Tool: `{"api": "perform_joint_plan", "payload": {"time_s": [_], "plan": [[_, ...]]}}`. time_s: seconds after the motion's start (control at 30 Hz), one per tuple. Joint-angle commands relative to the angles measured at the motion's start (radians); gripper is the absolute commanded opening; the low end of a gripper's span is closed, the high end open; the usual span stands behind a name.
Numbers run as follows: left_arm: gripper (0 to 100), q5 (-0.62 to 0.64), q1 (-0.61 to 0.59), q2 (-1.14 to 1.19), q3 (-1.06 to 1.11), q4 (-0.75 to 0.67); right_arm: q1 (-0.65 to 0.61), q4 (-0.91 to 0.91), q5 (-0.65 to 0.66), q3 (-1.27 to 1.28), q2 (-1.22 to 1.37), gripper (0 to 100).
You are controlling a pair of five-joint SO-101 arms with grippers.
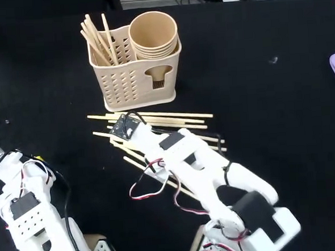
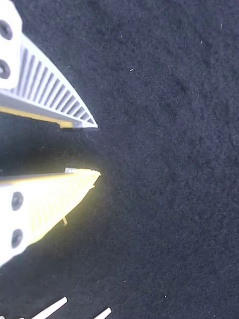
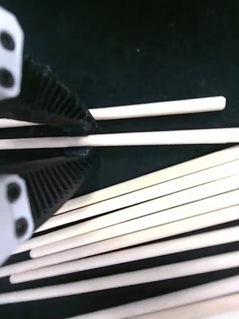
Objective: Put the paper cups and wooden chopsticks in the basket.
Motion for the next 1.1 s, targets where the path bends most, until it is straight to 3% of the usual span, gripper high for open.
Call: {"api": "perform_joint_plan", "payload": {"time_s": [0.0, 0.23, 0.33, 0.43, 0.57, 0.87, 1.07], "plan": [[14, 0.008, 0.013, -0.015, -0.042, -0.018, -0.006, 0.058, 0.011, -0.036, -0.147, 1.0], [14, 0.008, 0.013, -0.015, -0.042, -0.018, -0.009, 0.206, 0.005, -0.102, -0.464, 1.0], [14, 0.008, 0.013, -0.015, -0.042, -0.018, -0.011, 0.196, 0.002, -0.13, -0.601, 1.0], [14, 0.008, 0.013, -0.015, -0.042, -0.018, -0.011, 0.123, -0.081, -0.179, -0.71, 1.0], [14, 0.008, 0.013, -0.015, -0.042, -0.018, -0.011, -0.101, -0.206, -0.203, -0.76, 1.1], [14, 0.008, 0.013, -0.015, -0.041, -0.018, -0.011, -0.822, -0.33, -0.199, -0.653, 1.1], [14, 0.008, 0.013, -0.015, -0.041, -0.018, -0.005, -0.971, -0.321, -0.34, -0.473, 1.1]]}}
